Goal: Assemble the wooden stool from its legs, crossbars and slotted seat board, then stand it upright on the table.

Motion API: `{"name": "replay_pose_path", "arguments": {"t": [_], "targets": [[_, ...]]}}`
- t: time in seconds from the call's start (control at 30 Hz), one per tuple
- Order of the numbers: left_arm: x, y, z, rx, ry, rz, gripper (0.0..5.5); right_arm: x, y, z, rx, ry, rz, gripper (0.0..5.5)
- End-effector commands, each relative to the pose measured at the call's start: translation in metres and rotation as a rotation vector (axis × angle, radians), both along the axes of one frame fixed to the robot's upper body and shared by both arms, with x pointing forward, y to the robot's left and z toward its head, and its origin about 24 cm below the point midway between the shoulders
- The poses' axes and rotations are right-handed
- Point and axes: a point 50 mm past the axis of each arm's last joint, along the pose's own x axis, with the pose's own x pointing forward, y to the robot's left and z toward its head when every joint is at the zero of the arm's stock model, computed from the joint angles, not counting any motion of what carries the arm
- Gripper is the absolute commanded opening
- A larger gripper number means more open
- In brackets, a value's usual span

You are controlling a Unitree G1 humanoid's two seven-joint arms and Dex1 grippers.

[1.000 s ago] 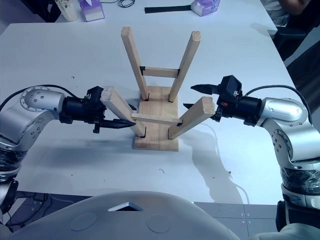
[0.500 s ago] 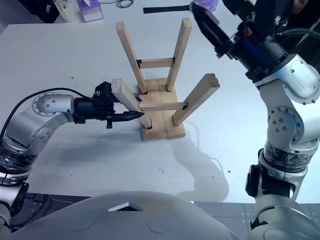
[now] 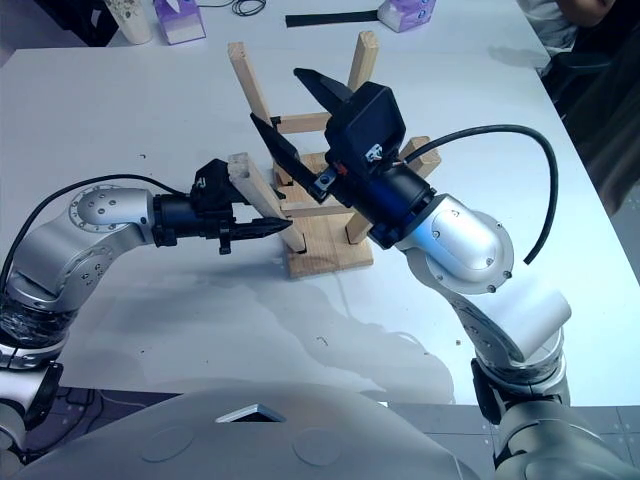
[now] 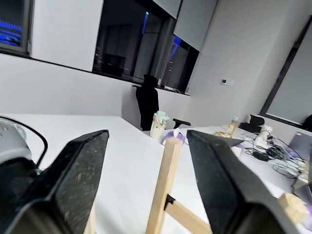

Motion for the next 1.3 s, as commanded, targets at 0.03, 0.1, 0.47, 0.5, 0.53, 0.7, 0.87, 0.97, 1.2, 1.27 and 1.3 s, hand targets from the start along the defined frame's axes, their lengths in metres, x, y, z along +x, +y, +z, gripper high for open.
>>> {"name": "replay_pose_path", "arguments": {"t": [0.03, 0.1, 0.47, 0.5, 0.53, 0.7, 0.87, 0.97, 1.2, 1.27, 1.3], "targets": [[-0.005, 0.014, -0.035, 0.139, 0.183, 0.070, 2.04, 0.000, 0.004, -0.009, -0.008, -0.025, -0.033, 2.93], [-0.005, 0.014, -0.034, 0.141, 0.180, 0.061, 2.04, 0.006, 0.006, -0.028, -0.031, 0.010, -0.088, 2.93], [0.000, 0.011, -0.028, 0.160, 0.171, 0.007, 2.04, -0.003, 0.011, -0.150, -0.380, 0.209, -0.144, 2.93], [0.000, 0.011, -0.028, 0.159, 0.171, 0.009, 2.04, -0.001, 0.011, -0.146, -0.357, 0.207, -0.142, 2.93], [0.000, 0.010, -0.029, 0.159, 0.170, 0.010, 2.04, 0.000, 0.012, -0.142, -0.342, 0.201, -0.139, 2.93], [-0.001, 0.011, -0.033, 0.168, 0.171, 0.022, 2.04, 0.005, 0.018, -0.101, -0.135, 0.141, -0.088, 2.93], [-0.006, 0.014, -0.040, 0.181, 0.183, 0.043, 2.04, 0.009, 0.006, -0.010, 0.381, 0.049, 0.003, 2.93], [-0.008, 0.014, -0.044, 0.192, 0.185, 0.050, 2.04, 0.022, -0.022, 0.024, 0.539, 0.002, -0.053, 2.93], [-0.009, 0.013, -0.048, 0.205, 0.189, 0.051, 2.04, 0.040, -0.055, 0.042, 0.420, -0.066, -0.184, 2.93], [-0.009, 0.014, -0.048, 0.212, 0.188, 0.052, 2.04, 0.047, -0.073, 0.043, 0.339, -0.111, -0.268, 2.93], [-0.009, 0.015, -0.048, 0.217, 0.187, 0.054, 2.04, 0.052, -0.082, 0.041, 0.297, -0.124, -0.322, 2.93]]}}
